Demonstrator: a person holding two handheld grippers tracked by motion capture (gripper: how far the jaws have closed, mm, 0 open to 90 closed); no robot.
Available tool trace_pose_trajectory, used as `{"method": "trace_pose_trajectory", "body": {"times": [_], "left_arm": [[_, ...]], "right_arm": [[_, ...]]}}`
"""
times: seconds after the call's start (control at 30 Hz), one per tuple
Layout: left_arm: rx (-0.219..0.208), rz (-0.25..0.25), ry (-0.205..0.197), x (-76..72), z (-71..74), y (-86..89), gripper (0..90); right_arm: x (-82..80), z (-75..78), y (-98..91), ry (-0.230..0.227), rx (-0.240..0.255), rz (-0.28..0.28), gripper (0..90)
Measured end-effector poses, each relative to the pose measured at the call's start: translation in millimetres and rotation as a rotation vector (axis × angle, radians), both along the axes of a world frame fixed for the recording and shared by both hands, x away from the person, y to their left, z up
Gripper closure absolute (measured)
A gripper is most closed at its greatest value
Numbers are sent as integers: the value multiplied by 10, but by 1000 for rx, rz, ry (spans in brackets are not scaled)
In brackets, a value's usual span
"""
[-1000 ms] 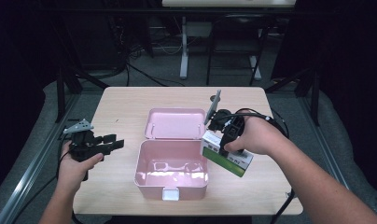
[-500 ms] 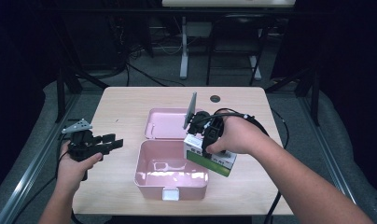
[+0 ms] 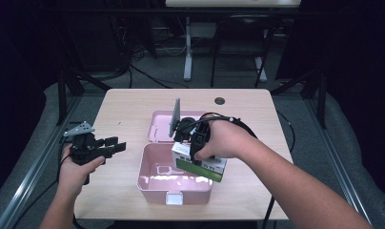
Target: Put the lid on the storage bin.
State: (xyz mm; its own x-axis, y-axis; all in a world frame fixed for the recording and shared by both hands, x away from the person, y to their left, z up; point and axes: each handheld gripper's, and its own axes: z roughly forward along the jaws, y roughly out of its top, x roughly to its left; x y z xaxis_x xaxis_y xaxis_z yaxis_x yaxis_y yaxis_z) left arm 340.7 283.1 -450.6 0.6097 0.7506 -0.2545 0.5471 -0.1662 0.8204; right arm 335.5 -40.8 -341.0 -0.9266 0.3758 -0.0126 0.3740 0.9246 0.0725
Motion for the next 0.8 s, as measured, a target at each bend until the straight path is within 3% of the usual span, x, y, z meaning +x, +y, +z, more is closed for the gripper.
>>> {"method": "trace_pose_trajectory", "body": {"times": [0.4,0.8], "left_arm": [[-2,5,0,0,2,6,487],[5,-5,3,5,-14,-21,487]], "right_arm": [[-44,-36,219,1,12,66,614],[-135,-106,321,-16,-8,177,614]]}}
